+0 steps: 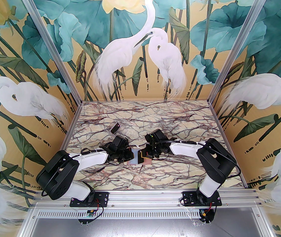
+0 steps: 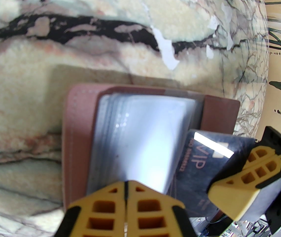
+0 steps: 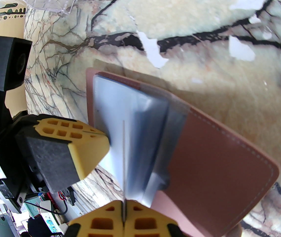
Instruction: Put the credit cards into the card holder
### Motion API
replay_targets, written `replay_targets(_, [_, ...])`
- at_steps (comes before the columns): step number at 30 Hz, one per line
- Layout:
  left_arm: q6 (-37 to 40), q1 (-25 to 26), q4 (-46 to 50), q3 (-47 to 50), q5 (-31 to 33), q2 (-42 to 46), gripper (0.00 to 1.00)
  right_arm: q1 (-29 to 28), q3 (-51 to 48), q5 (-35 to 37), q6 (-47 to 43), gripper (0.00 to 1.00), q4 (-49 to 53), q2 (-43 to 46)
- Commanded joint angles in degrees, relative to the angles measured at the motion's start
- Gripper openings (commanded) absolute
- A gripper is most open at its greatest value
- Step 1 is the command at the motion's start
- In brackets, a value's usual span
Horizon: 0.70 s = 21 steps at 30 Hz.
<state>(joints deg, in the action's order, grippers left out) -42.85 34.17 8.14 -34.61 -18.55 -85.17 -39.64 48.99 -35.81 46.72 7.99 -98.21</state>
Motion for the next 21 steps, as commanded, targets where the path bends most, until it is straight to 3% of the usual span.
replay_targets(1, [-0.57,0.12,0.47,1.69,2.48,-1.43,0.05,1.09,-1.69,0.5,-0.17,0.0,-1.88,1.44])
replay_targets(21, [-0.31,0.19,2.43,1.74,2.02,-1.19,0.05,3.08,-4.52,-2.33,2.95,0.0,-7.71,0.6])
